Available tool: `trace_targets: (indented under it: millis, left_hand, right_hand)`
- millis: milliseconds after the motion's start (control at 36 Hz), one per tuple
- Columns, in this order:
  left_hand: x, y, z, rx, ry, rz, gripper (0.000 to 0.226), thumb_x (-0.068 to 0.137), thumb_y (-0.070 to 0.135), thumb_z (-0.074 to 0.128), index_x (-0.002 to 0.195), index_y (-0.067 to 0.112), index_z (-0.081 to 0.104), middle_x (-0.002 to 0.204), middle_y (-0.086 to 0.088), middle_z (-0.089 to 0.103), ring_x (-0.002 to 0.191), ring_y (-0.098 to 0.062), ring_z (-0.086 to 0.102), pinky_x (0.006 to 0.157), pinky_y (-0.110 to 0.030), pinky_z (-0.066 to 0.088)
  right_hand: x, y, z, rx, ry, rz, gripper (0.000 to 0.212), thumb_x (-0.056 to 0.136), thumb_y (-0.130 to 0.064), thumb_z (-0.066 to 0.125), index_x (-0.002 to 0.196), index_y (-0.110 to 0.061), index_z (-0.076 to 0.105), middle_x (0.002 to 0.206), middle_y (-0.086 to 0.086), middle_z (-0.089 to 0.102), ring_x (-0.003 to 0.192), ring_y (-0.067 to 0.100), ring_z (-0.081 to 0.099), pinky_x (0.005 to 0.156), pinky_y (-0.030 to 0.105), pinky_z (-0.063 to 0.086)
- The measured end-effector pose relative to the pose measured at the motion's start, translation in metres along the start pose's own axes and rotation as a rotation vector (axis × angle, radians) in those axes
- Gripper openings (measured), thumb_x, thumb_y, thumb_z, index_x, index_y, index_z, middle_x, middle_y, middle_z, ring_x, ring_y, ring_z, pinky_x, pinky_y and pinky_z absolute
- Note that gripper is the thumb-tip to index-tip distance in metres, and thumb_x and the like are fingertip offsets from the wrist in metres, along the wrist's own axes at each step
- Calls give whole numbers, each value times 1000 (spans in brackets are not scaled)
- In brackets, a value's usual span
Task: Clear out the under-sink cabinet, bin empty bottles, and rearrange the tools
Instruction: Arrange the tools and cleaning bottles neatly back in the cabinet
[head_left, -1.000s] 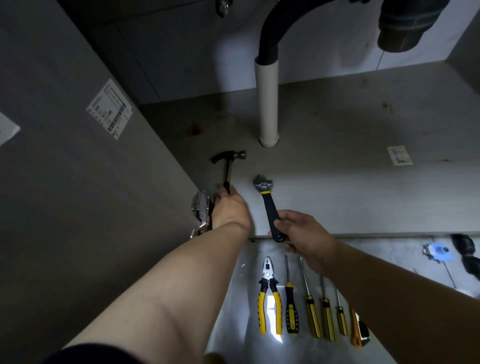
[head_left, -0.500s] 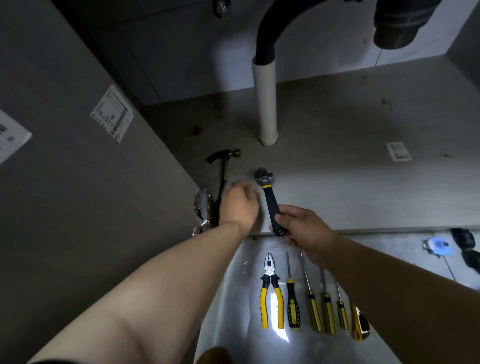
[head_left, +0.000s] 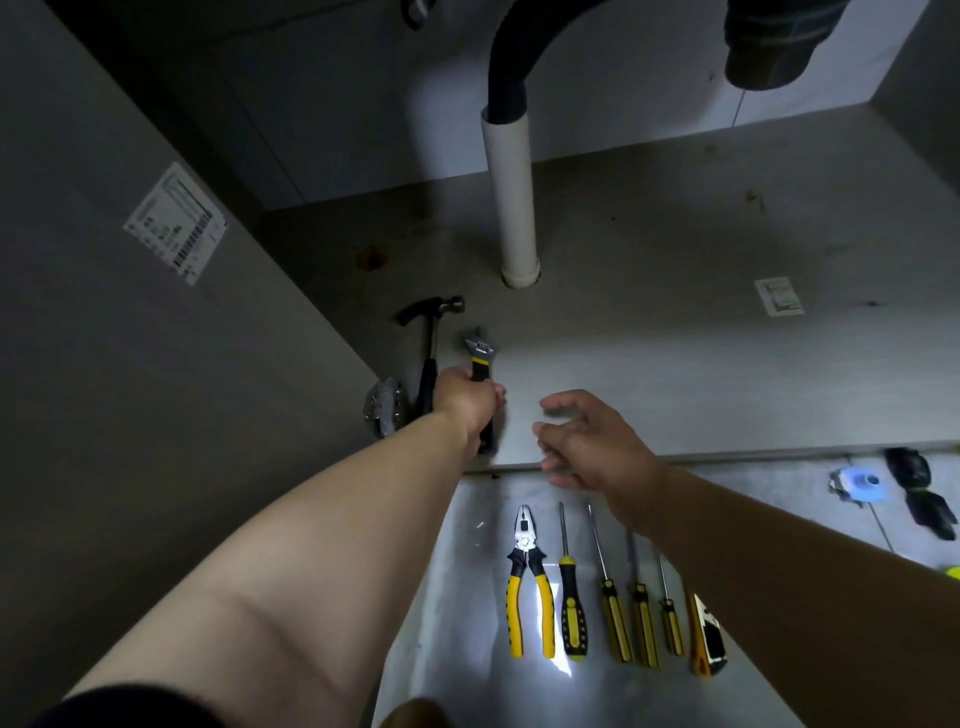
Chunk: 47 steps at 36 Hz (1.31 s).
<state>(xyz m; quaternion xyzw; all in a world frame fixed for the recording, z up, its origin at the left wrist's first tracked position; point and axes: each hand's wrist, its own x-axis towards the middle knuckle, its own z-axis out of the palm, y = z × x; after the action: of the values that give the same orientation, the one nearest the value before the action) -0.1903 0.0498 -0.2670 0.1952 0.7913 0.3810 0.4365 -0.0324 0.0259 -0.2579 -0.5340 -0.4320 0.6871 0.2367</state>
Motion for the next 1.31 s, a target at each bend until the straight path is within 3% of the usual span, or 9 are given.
trace_targets:
  millis: [28,83,278,417,528,972,1083,1194,1306]
  left_hand:
    - [3,0,-1,89,39,46,16,95,-2,53,95,8,66,95,-17,70,82,-28,65,79,-31,54]
    - [8,2,-4,228,72,99,34,90,-2,57,122,8,66,115,-15,71,105,-31,67,97,-38,55]
    - [0,-2,-12,699,85,381,70,82,0,58,147,21,45,138,-17,47,126,-36,49,111,-37,42]
    - [-12,-14,-16,1007,132,513,36,82,6,56,116,17,56,131,-10,41,122,-33,41,82,-41,49]
    - [-14,-15,-16,1121,159,513,31,87,9,53,117,16,56,131,-8,39,122,-32,40,67,-39,40]
    - [-16,-17,-21,1173,178,533,51,87,-5,41,133,15,51,143,-9,36,128,-34,38,77,-41,48]
    - [-35,-38,-28,1281,225,781,42,85,10,54,127,16,52,130,-8,46,115,-30,45,89,-39,41]
    - [-59,-76,-31,1191,-7,1079,41,81,15,64,121,19,51,113,-3,45,101,-24,46,84,-34,41]
    - [-78,-113,-28,1238,-364,1008,39,91,24,60,126,26,43,113,-2,46,92,-25,57,74,-39,52]
  right_hand:
    - [0,1,-1,-3,1,-6,22,94,-21,68,114,-27,62,103,12,65,61,10,65,55,21,54]
    - [0,2,-2,-12,-4,-12,23,94,-21,68,115,-27,61,101,13,65,62,10,65,56,20,54]
    - [-3,8,2,-74,-16,-1,27,94,-18,67,119,-26,60,110,18,66,66,13,65,59,21,53]
    - [-6,7,5,-106,-27,6,28,95,-16,64,121,-24,60,111,17,65,70,14,66,59,22,54]
    - [-8,6,4,-135,-40,16,27,96,-15,62,122,-24,59,110,15,65,74,16,67,60,23,54]
    - [-14,6,-4,-151,-52,66,18,97,-16,59,114,-21,65,95,8,69,73,17,67,65,27,54]
    - [-22,7,-9,-238,-139,61,14,99,-21,57,106,-20,69,93,7,69,73,17,67,63,26,53]
    - [-32,16,-14,-442,-214,77,15,100,-20,56,100,-13,70,88,11,69,68,17,65,58,24,53]
    - [-37,27,-23,-774,-325,160,19,102,-19,54,103,-8,70,88,12,69,70,22,66,60,29,53]
